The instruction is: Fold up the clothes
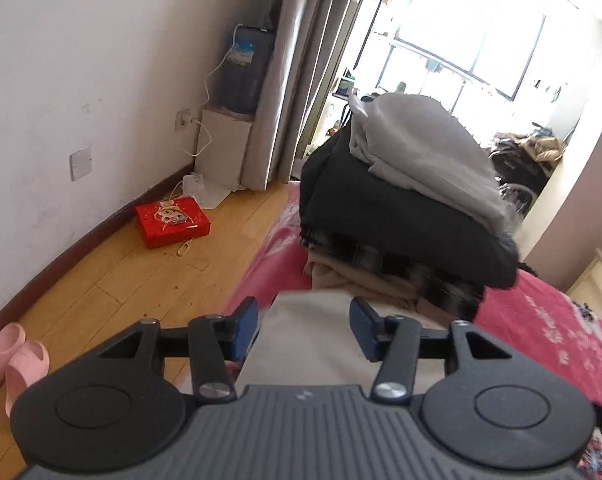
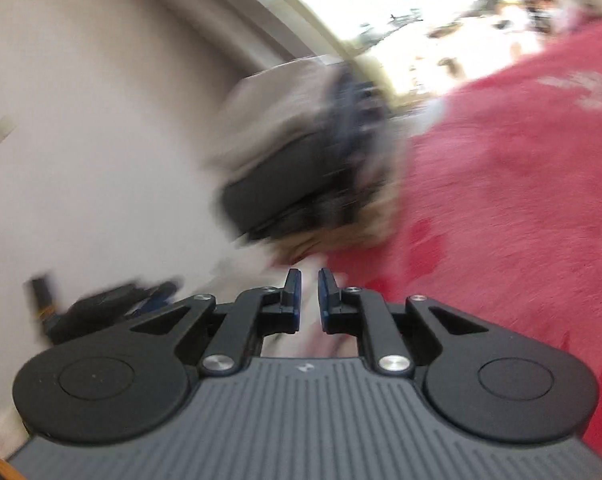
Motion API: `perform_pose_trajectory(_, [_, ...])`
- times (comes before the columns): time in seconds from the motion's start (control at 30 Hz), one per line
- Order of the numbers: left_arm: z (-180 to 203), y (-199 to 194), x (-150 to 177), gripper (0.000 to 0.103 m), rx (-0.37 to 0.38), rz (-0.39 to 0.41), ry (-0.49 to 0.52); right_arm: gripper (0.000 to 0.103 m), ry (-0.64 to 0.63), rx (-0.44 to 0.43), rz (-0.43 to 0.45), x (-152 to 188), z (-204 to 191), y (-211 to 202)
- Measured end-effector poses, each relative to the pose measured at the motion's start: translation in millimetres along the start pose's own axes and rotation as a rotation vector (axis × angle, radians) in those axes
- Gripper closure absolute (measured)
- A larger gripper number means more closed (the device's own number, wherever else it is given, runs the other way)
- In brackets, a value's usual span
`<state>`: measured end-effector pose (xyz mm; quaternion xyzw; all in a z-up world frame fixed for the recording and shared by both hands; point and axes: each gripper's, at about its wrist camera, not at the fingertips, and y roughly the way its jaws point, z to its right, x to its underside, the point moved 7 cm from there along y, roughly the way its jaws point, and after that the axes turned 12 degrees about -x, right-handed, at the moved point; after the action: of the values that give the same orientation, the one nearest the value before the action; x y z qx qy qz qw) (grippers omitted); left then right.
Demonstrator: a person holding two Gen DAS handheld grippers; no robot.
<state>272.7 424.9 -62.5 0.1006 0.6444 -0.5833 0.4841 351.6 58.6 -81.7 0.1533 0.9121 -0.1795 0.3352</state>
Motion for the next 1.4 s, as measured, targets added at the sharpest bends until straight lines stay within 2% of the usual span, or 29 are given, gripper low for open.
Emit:
perform_pose_trajectory(0.17, [-22,-60,38,0.051,0.021,-0.014,0.02,0.093,-0.172,-0.204,-0.237,56,-77,-9])
perform_pose_trajectory(0.23, [-26,-69,56,0.049,0.011,-0.042,0.053,0.093,-0.249,-0.268,-0.315,81,-103,-7])
perform_pose_trajectory(0.3, [-31,-73,73,0.049,-0.013,-0.077,0.092,0.094,-0.299,-0.238,-0.389,102,-110,-1])
perform_pose_trajectory(0.4, [-47,-69,79,0.047,-0.08,-0.08,0.093,0.094,-0.227,-0.078,-0.432,109,-78,6])
perform_pose_trajectory(0.47, [-58,-74,75,0.049,-0.11,-0.064,0.055,0.092,-0.14,0.018,-0.392,101,-60,-9])
perform_pose_trajectory(0.53, [-66,-86,71,0.049,-0.118,-0.045,0.025,0.091,-0.115,0.075,-0.331,91,-58,-39])
perform_pose_trajectory(0.67, [-68,-118,71,0.049,-0.094,-0.01,0.032,0.091,-0.11,0.105,-0.289,94,-70,-90])
perform_pose_trajectory(0.77, [-66,-141,83,0.048,-0.061,-0.019,0.043,0.091,-0.098,0.109,-0.27,108,-87,-129])
perform_pose_trajectory(1.0, [-54,-192,119,0.048,0.04,-0.065,0.064,0.089,0.008,0.085,-0.205,148,-118,-182])
perform_pose_trajectory(1.1, [-33,-224,140,0.045,0.119,-0.097,0.094,0.083,0.043,0.081,-0.171,165,-138,-205])
perform_pose_trajectory(1.17, [-16,-251,154,0.039,0.166,-0.097,0.137,0.072,0.038,0.089,-0.157,173,-154,-217])
perform_pose_trajectory(1.2, [-7,-265,161,0.037,0.188,-0.094,0.161,0.069,0.023,0.097,-0.153,176,-163,-221])
perform_pose_trajectory(1.27, [9,-292,174,0.032,0.218,-0.08,0.198,0.053,-0.022,0.118,-0.147,181,-179,-225])
perform_pose_trajectory(1.4, [32,-337,196,0.022,0.24,-0.05,0.206,0.037,-0.166,0.211,-0.129,186,-211,-225])
